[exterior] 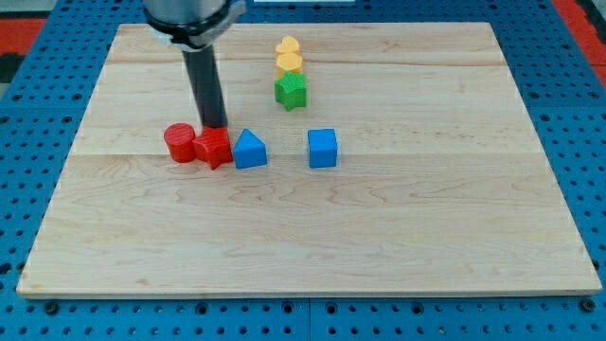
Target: Nudge the green circle a little right
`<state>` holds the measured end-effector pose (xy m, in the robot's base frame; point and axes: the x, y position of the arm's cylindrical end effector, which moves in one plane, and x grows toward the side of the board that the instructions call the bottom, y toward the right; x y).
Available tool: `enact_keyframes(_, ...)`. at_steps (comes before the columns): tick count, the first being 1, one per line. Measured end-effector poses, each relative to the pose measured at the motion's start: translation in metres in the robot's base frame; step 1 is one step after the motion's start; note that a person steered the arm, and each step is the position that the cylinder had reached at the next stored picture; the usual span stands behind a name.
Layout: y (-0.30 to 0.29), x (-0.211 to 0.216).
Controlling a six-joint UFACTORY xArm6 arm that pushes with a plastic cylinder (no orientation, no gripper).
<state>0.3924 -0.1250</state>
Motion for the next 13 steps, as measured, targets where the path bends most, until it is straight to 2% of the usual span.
enact_keyframes(1,-0.039,-0.01)
enact_keyframes(2,-0.136,-0.036)
enact_keyframes(3,-0.179,-0.072)
enact_keyframes(4,-0.179,-0.091)
enact_keyframes(5,-0.18,-0.177)
enact_keyframes(6,-0.18,-0.199)
enact_keyframes(7,-0.178,-0.201)
enact_keyframes(9,-0.11,-0.195)
enact_keyframes(12,-0.118,-0.201)
enact_keyframes(13,-0.112,-0.19)
